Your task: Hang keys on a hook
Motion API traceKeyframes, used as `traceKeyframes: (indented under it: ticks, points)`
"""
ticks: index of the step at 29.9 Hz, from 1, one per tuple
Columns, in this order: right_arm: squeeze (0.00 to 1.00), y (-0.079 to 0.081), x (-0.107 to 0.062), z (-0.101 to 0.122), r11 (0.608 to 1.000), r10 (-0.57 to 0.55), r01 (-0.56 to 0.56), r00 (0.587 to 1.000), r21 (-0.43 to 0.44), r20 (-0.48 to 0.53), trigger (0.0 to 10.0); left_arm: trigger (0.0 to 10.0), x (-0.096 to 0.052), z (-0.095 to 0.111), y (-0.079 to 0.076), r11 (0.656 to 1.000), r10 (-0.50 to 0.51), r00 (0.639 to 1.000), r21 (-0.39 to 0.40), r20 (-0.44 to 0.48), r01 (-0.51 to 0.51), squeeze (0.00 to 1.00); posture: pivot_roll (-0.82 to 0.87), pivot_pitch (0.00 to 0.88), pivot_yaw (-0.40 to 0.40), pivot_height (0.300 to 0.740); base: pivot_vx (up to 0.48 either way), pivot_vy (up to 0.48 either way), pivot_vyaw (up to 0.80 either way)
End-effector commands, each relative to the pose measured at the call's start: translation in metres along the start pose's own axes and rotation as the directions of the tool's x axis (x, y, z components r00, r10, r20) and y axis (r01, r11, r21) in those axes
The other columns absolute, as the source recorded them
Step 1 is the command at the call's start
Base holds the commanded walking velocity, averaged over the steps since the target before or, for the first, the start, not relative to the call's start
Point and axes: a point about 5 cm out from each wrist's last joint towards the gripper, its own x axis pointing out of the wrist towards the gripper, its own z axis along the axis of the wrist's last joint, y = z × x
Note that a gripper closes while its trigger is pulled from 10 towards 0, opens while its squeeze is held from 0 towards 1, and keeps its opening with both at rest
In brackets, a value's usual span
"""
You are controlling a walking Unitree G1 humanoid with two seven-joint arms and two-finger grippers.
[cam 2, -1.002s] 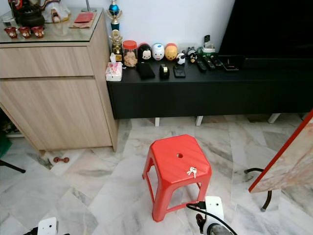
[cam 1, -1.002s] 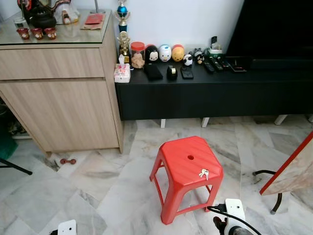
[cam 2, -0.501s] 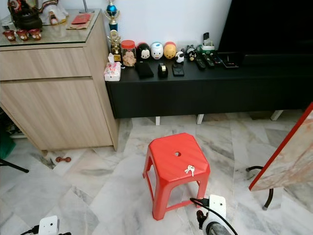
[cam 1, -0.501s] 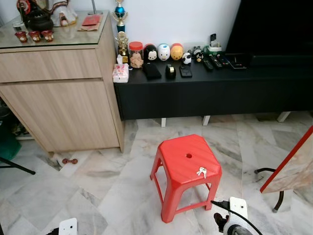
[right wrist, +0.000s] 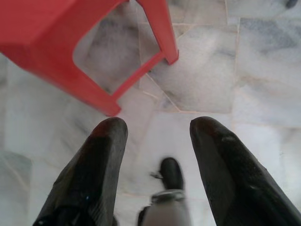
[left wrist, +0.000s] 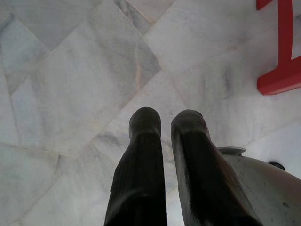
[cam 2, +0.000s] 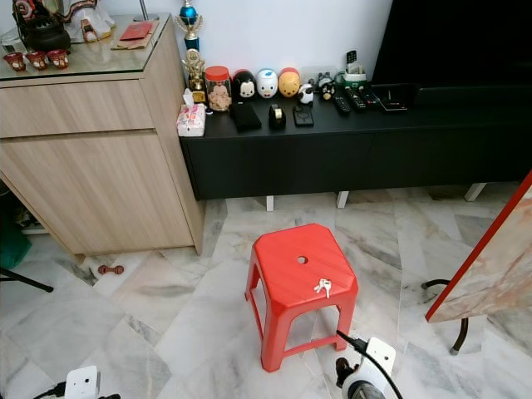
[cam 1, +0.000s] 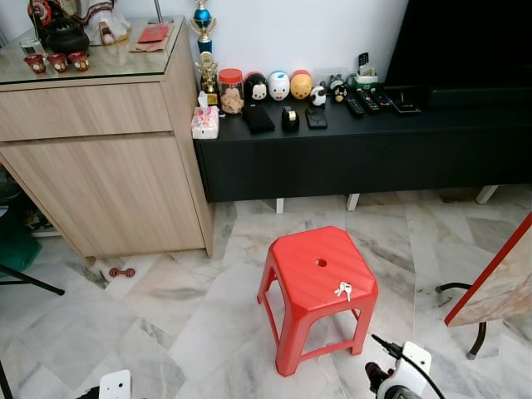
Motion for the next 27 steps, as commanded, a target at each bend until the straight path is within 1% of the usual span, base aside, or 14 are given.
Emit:
traceKeyframes:
  ticks: [1, 2, 5, 6, 7, 9, 13, 18, 27]
  points:
    - [0.00, -0.0015, 0.0002, 0.0011, 0.999, -0.004, 0.003, 1.000, -0.052, -0.015, 10.0, 10.0, -0.0008, -0.0040, 0.0009, 1.000, -0.005, 1.000, 0.023, -0.024, 0.006, 0.00, 0.16, 0.000, -0.011, 0.740, 0.000, 0.000, 0.00]
    - [0.00, -0.0025, 0.0001, 0.0016, 0.998, -0.003, 0.002, 1.000, -0.066, -0.012, 10.0, 10.0, -0.0009, -0.0048, 0.0005, 1.000, -0.005, 1.000, 0.021, -0.026, 0.005, 0.00, 0.16, 0.000, -0.013, 0.740, 0.000, 0.000, 0.00]
    - [0.00, -0.0033, 0.0000, 0.0021, 0.998, 0.004, -0.004, 1.000, -0.064, -0.005, 10.0, 10.0, -0.0011, -0.0059, -0.0001, 1.000, -0.003, 1.000, 0.014, -0.028, 0.004, 0.00, 0.17, 0.000, -0.024, 0.740, 0.000, 0.000, 0.00]
    - [0.00, -0.0037, -0.0001, 0.0022, 0.997, 0.006, -0.006, 1.000, -0.077, -0.005, 10.0, 10.0, -0.0012, -0.0064, -0.0002, 1.000, -0.002, 1.000, 0.010, -0.028, 0.002, 0.00, 0.17, 0.000, -0.025, 0.740, 0.000, 0.000, 0.66]
    - [0.00, -0.0040, -0.0001, 0.0029, 0.993, 0.015, -0.016, 1.000, -0.119, -0.008, 10.0, 10.0, -0.0014, -0.0070, -0.0001, 1.000, -0.002, 1.000, 0.004, -0.029, 0.003, 0.00, 0.17, 0.001, -0.028, 0.740, 0.000, 0.000, 0.69]
    - [0.00, -0.0040, -0.0001, 0.0028, 0.992, 0.018, -0.019, 1.000, -0.127, -0.010, 10.0, 10.0, -0.0015, -0.0071, 0.0002, 1.000, -0.003, 1.000, 0.003, -0.028, 0.003, 0.00, 0.16, 0.003, -0.027, 0.740, 0.000, 0.000, 0.34]
    - [0.00, -0.0034, -0.0003, 0.0017, 0.995, 0.022, -0.022, 1.000, -0.099, -0.004, 10.0, 10.0, -0.0018, -0.0076, 0.0009, 1.000, -0.004, 1.000, 0.010, -0.029, 0.005, 0.00, 0.16, 0.000, -0.023, 0.740, 0.000, 0.000, 0.00]
    - [0.00, -0.0031, -0.0003, 0.0010, 0.993, 0.029, -0.029, 1.000, -0.118, -0.009, 10.0, 10.0, -0.0019, -0.0079, 0.0014, 1.000, -0.005, 1.000, 0.014, -0.030, 0.005, 0.00, 0.16, 0.000, -0.019, 0.740, 0.000, 0.000, 0.00]
    - [0.00, -0.0015, -0.0002, 0.0009, 0.991, 0.037, -0.039, 0.999, -0.124, -0.013, 10.0, 10.0, -0.0018, -0.0070, 0.0018, 1.000, -0.005, 1.000, 0.016, -0.028, 0.006, 0.00, 0.16, 0.000, -0.017, 0.740, 0.027, 0.000, 0.00]
